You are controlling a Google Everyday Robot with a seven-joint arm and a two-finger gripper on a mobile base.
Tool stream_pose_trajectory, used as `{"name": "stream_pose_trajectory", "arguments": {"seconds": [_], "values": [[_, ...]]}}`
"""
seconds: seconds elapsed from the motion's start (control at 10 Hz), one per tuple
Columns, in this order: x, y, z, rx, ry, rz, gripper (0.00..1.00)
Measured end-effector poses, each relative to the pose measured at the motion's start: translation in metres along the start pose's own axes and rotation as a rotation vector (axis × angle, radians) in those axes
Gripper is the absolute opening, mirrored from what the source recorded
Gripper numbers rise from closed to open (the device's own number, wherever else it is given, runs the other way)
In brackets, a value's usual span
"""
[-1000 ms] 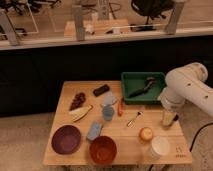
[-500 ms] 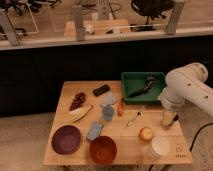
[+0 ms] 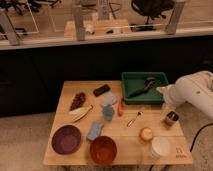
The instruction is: Place brush in paper cup
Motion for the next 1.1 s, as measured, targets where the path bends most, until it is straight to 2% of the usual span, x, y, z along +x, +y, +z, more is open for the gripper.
{"name": "stream_pose_trajectory", "arguments": {"seconds": [0.1, 0.2, 0.3, 0.5, 0.6, 1.1], "values": [[0.0, -0.014, 0.005, 0.038, -0.018, -0.079, 0.8], [-0.006, -0.029, 0.014, 0.056, -0.027, -0.158, 0.8], [-0.006, -0.042, 0.024, 0.061, -0.015, -0.23, 0.8], [-0.011, -0.067, 0.049, 0.042, 0.022, -0.33, 0.8], [-0.008, -0.069, 0.052, 0.037, 0.033, -0.34, 0.8], [-0.009, -0.07, 0.052, 0.038, 0.033, -0.342, 0.8]]}}
